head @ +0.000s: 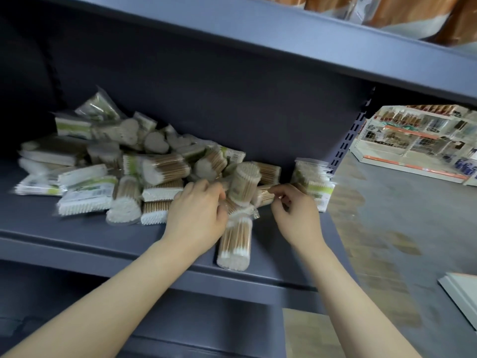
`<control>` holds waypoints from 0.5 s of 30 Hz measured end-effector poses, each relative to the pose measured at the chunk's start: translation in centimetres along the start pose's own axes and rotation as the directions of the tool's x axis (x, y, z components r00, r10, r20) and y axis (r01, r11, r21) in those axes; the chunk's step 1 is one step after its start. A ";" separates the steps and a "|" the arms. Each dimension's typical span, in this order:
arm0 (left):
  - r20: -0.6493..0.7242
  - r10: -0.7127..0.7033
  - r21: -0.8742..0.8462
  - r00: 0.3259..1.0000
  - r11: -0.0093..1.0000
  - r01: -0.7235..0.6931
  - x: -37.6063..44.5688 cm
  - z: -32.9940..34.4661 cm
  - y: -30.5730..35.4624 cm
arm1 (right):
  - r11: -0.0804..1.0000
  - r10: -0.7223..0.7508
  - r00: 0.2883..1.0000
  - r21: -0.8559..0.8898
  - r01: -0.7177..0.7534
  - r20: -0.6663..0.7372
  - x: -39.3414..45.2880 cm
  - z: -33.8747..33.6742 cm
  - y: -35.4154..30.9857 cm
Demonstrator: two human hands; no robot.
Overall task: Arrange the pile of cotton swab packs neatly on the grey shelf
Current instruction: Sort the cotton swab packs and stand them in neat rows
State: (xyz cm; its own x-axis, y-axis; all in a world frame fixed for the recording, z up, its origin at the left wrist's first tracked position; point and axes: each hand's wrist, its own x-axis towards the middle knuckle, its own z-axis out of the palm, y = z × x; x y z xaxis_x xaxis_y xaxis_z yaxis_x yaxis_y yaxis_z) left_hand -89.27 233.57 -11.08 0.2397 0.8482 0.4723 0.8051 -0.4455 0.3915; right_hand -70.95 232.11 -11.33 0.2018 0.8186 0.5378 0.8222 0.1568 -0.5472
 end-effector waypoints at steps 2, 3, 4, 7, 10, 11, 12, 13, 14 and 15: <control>0.012 -0.018 -0.002 1.000 1.000 0.018 -0.2 -0.6 -1.0 | 1.000 -0.010 1.000 0.026 0.011 -0.013 0.0 0.7 -1.2; 0.019 -0.029 -0.002 0.999 1.000 0.029 -0.3 -0.9 -1.5 | 0.999 -0.017 1.000 0.042 0.018 -0.019 0.1 1.0 -1.8; 0.023 -0.037 -0.002 0.999 0.999 0.037 -0.4 -1.1 -2.0 | 0.998 -0.021 1.000 0.056 0.022 -0.019 0.1 1.4 -2.4; 0.017 -0.049 -0.006 0.999 0.999 0.049 -0.7 -1.8 -3.3 | 0.998 -0.018 1.000 0.058 0.018 -0.003 0.4 2.4 -3.7; 0.013 -0.055 -0.009 0.998 0.998 0.055 -0.9 -2.2 -4.6 | 0.997 -0.056 0.998 0.055 0.056 0.008 0.6 3.2 -4.9; 0.013 -0.049 -0.015 0.999 0.999 0.049 -0.9 -2.2 -5.0 | 0.996 -0.073 0.997 0.054 0.073 0.011 0.6 3.4 -5.3; 0.008 -0.040 -0.020 0.999 0.999 0.040 -0.9 -2.3 -5.4 | 0.995 -0.089 0.996 0.048 0.088 0.015 0.7 3.6 -5.5; -0.001 -0.032 -0.023 1.000 0.999 0.032 -0.9 -2.3 -5.7 | 0.994 -0.103 0.995 0.040 0.102 0.017 0.7 3.8 -5.7; -0.002 -0.030 -0.026 1.000 0.999 0.030 -0.8 -2.5 -5.9 | 0.993 -0.113 0.993 0.035 0.112 0.015 0.8 4.0 -5.9; 0.001 -0.035 -0.031 0.999 0.999 0.035 -0.8 -2.5 -6.1 | 0.992 -0.120 0.993 0.034 0.120 0.006 0.9 4.0 -6.0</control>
State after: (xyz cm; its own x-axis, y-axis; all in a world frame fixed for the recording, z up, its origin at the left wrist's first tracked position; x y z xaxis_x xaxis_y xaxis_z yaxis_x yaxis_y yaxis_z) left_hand -95.73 234.90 -11.82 0.2119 0.8635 0.4577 0.7958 -0.4243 0.4321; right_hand -77.90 234.13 -10.13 0.0984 0.7971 0.5958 0.8218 0.2725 -0.5003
